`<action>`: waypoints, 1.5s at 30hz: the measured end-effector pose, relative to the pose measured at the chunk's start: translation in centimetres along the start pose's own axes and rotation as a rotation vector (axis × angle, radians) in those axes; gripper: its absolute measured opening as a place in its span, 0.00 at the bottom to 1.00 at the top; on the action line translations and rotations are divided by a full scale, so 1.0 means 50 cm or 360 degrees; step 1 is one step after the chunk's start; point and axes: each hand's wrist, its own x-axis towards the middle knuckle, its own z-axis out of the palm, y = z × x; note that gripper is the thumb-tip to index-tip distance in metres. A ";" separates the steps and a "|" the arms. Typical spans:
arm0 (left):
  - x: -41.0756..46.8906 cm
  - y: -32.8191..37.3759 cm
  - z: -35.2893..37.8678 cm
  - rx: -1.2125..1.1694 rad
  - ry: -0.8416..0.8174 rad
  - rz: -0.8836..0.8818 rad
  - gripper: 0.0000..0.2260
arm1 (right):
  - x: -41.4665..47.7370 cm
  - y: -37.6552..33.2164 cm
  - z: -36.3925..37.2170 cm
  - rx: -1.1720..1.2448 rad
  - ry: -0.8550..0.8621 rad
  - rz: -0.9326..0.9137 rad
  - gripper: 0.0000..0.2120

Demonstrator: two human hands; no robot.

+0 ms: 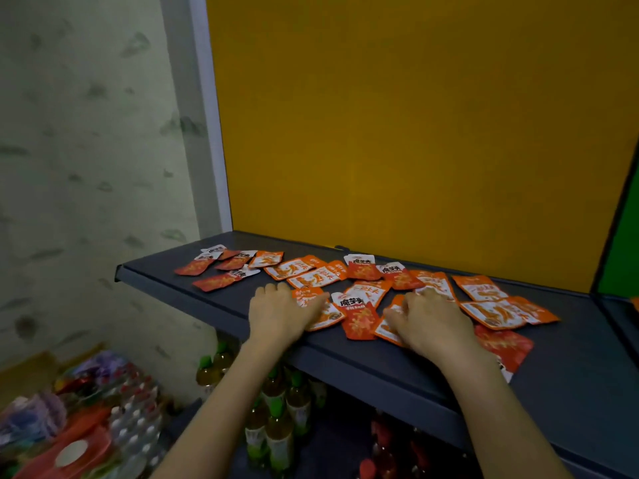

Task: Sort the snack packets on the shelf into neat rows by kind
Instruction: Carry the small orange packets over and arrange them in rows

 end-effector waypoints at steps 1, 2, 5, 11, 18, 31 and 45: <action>0.011 0.007 0.003 0.0072 -0.0018 0.0018 0.37 | 0.003 -0.003 0.002 -0.0011 -0.0006 0.0019 0.24; 0.021 0.011 0.007 0.0087 -0.0049 0.0036 0.39 | 0.006 -0.005 0.005 -0.0014 -0.0003 0.0036 0.24; 0.055 0.008 0.014 -0.0146 -0.0240 0.0008 0.43 | 0.011 -0.007 0.008 -0.0027 0.0034 0.0099 0.24; 0.098 -0.018 0.006 -0.0633 -0.0484 0.0048 0.40 | 0.015 -0.007 0.009 -0.0078 0.0109 0.0232 0.19; 0.167 -0.070 -0.012 -0.1107 -0.0517 0.0304 0.21 | 0.031 -0.004 0.003 0.0216 0.0116 0.0514 0.42; 0.383 -0.069 0.052 -0.0613 -0.0695 0.0352 0.23 | 0.075 -0.093 -0.028 0.0932 0.0661 0.0702 0.25; 0.397 -0.072 0.066 -0.0323 -0.0509 0.0484 0.20 | 0.233 -0.320 0.105 0.0960 0.0501 0.0791 0.20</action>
